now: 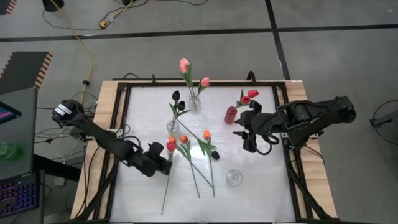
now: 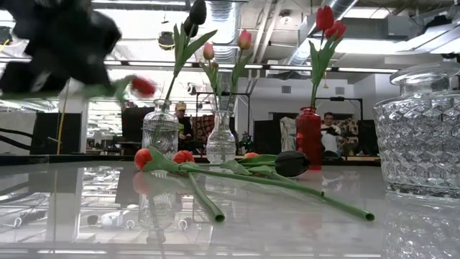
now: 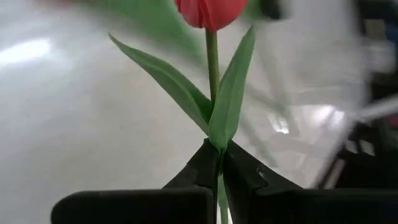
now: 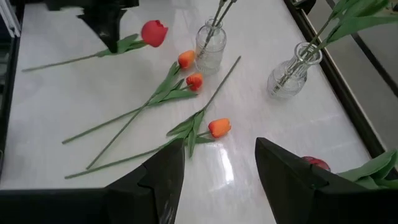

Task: Sort flowers into vase by color
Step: Put the red tulip into the red vase

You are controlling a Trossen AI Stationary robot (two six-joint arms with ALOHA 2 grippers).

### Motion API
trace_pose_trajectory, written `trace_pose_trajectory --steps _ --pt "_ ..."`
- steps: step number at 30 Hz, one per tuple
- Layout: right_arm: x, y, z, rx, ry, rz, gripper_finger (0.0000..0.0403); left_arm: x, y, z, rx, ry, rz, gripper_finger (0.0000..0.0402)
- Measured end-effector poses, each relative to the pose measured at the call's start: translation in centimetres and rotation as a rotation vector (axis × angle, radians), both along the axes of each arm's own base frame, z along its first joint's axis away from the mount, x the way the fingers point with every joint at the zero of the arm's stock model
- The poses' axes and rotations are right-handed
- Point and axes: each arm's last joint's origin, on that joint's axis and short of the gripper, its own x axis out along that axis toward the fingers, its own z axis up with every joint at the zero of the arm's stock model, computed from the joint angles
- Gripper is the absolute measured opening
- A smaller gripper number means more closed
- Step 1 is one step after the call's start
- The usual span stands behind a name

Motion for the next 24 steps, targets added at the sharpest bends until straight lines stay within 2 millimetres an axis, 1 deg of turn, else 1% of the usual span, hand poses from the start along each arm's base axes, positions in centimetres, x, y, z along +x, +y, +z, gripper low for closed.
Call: trace_pose_trajectory --steps 6,8,11,15,18,21,24 --pt "0.6 0.2 0.2 0.029 -0.046 -0.007 0.0224 1.0 -0.6 2.9 0.272 -0.297 -0.151 0.0" --pt "0.8 0.3 0.3 0.052 -0.07 0.008 0.0224 1.5 -0.5 4.0 0.386 -0.397 -0.165 0.0" --pt "1.2 0.5 0.7 0.091 -0.121 0.033 0.0224 2.2 -0.2 5.3 0.552 -0.494 -0.175 0.0" --pt "1.5 0.8 1.2 0.125 -0.179 0.059 0.0224 3.0 0.7 6.9 0.735 -0.593 -0.175 0.0" --pt "1.8 1.0 1.6 0.12 -0.227 0.077 0.0224 3.4 1.5 7.8 0.845 -0.646 -0.174 0.0" --pt "2.1 1.0 2.1 0.114 -0.282 0.094 0.0224 3.8 2.4 8.3 0.907 -0.675 -0.184 0.0" --pt "2.4 1.1 2.7 0.101 -0.346 0.116 0.0224 4.2 3.2 8.6 0.924 -0.701 -0.197 0.0"
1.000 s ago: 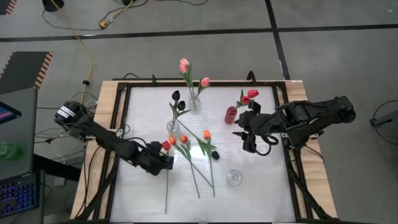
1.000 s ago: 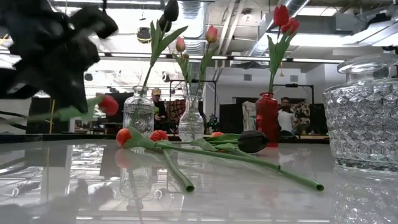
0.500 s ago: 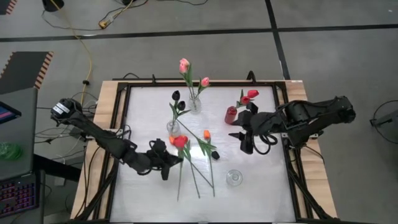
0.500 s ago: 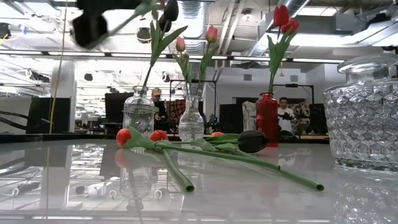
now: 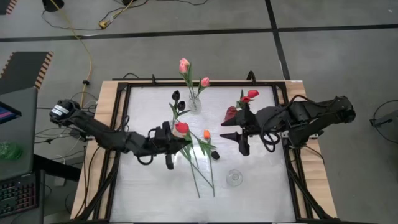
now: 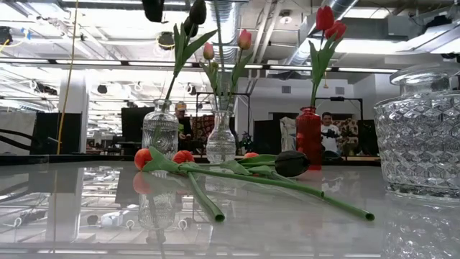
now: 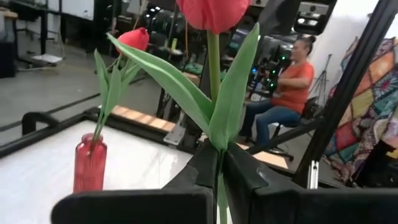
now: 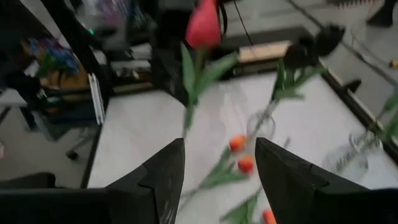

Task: Sort flowers into vase by color
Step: Put the red tulip into the red vase

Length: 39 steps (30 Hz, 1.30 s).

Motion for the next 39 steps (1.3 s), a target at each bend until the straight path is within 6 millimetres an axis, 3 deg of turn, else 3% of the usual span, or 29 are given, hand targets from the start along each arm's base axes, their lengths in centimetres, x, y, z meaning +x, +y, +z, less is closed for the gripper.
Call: trace_pose_trajectory --steps 5,18,31,39 --pt "1.0 0.3 0.0 -0.027 -0.039 0.016 0.0224 0.6 1.1 0.5 0.02 -0.057 -0.031 0.0" --pt "6.5 1.6 -4.5 -0.061 0.071 0.011 0.0224 1.5 1.4 4.0 0.191 -0.141 -0.079 0.0" --pt "7.2 1.8 -4.2 -0.044 0.01 0.007 0.0224 1.6 1.4 4.1 0.203 -0.136 -0.078 0.0002" --pt "9.4 2.0 -6.1 -0.041 0.025 0.007 0.0217 1.6 1.4 4.1 0.202 -0.142 -0.078 0.0003"
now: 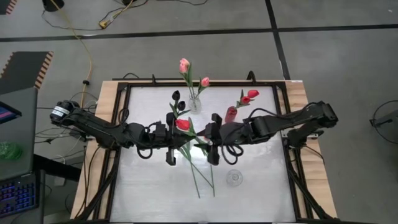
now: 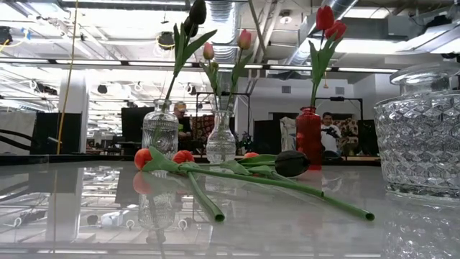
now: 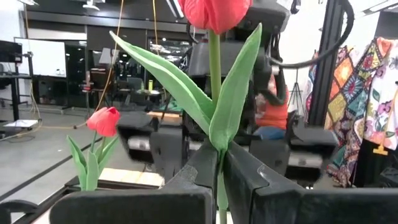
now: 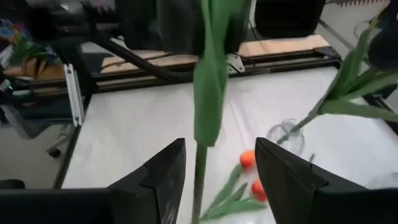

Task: Sort flowers into vase by color
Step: Put the red tulip into the red vase

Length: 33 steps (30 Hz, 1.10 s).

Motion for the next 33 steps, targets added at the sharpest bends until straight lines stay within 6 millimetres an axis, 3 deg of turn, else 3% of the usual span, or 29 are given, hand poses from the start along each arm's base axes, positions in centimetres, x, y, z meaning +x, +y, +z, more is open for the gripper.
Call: trace_pose_trajectory --steps 6,16,25,33 --pt "0.3 -0.3 0.1 0.005 -0.014 -0.008 0.0172 0.0 0.0 -0.2 0.004 0.017 0.0 0.0004" --pt "0.2 -0.4 0.2 0.006 -0.016 -0.006 0.003 0.1 0.0 -0.4 0.009 0.041 0.002 0.0005" --pt "0.1 -0.4 0.1 -0.027 -0.004 0.007 0.003 0.1 0.0 -0.5 0.07 0.054 0.013 0.0013" --pt "-0.7 -0.7 0.0 -0.063 0.061 0.004 0.0028 0.1 0.0 -0.6 0.074 0.064 0.021 0.01"
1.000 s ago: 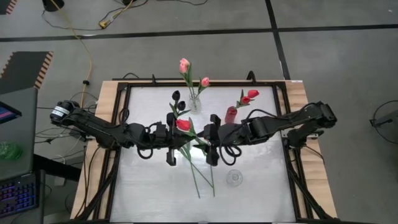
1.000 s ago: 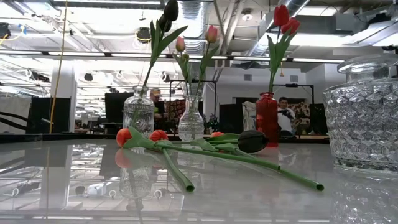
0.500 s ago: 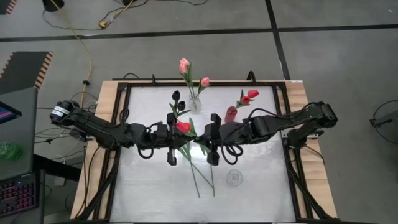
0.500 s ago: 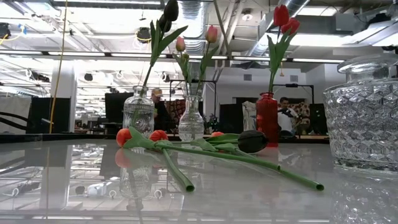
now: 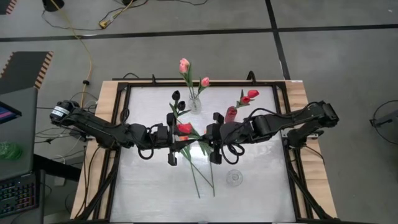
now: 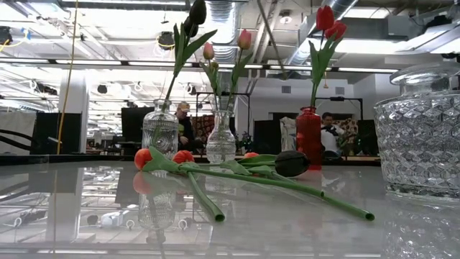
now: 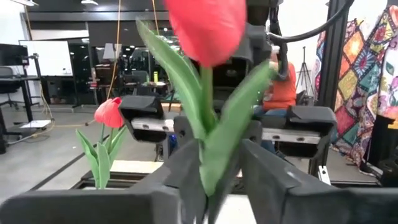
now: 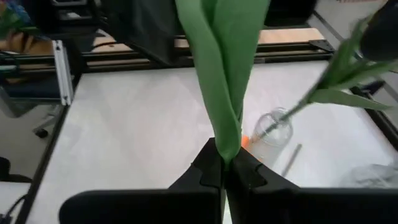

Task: Sort flowers into vase by color
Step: Put the red tulip into the red vase

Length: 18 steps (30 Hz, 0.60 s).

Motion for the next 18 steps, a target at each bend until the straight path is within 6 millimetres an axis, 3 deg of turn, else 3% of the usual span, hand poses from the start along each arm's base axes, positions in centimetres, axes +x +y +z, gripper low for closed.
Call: trace_pose_trajectory --steps 4,9,13,18 --pt "-1.7 -0.1 0.8 -0.06 0.021 -0.086 0.0028 0.0 0.0 -0.2 0.007 0.024 0.002 0.0137" --pt "-4.7 0.2 1.4 -0.123 -0.006 -0.184 0.0028 0.1 0.0 -0.7 0.018 0.065 0.006 0.0156" --pt "-7.7 -0.1 0.2 -0.089 -0.063 -0.266 0.0031 0.1 0.0 -0.8 -0.003 0.074 0.003 0.0158" --pt "-10.7 -0.7 -1.7 -0.083 -0.262 -0.348 0.0031 0.1 0.0 -1.0 -0.006 0.101 0.002 0.0158"
